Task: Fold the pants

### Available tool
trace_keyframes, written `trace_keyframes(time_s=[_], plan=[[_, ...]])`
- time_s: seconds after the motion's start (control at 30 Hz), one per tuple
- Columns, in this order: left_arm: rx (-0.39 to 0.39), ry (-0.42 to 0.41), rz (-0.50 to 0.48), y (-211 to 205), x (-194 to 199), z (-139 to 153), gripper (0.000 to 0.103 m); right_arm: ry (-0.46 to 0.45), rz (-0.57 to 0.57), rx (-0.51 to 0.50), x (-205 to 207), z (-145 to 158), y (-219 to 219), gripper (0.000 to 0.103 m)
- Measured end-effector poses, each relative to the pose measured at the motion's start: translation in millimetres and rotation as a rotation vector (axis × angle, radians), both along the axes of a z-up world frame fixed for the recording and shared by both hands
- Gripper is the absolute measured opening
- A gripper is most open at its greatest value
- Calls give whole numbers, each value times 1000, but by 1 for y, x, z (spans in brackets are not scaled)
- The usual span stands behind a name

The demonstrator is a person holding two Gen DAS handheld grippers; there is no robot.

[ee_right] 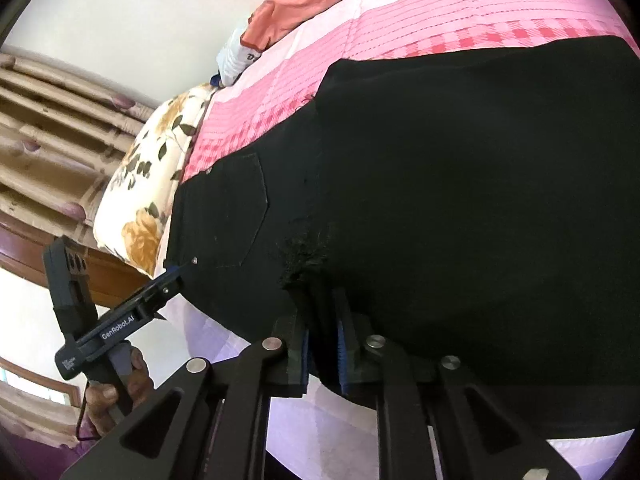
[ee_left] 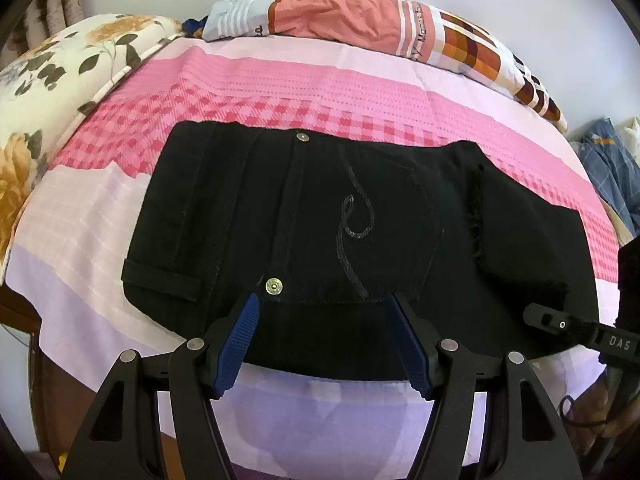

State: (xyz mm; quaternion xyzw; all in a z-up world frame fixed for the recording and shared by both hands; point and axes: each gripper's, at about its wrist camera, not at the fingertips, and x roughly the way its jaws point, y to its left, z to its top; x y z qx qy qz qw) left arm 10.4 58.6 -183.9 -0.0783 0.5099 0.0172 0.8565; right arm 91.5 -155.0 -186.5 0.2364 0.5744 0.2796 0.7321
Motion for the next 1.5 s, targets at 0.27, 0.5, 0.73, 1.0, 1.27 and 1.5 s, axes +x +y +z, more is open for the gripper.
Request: trace_keyframes(time_s=[0.27,0.5,0.73,1.0,1.27,1.5], plan=[[2,11,-1,0,1,-1,67,3,82,29,-6,3,14,31],[2,28,0,1,2,-5,67,104,69,283,-2,-7,4,33],[-2,17,4,4,2,-4,67,117,-162,434,3,-12,-61,34],[-27,18,38,14,2,-3,67,137,-147,439,-3,-21,-59,34],[-127,-30,173,67,-5,18,67,125,-34,317,-2,-21,-34,31],[-368,16,363,151,-36,2,67,96,-59,404,-4,-9,-45,40]])
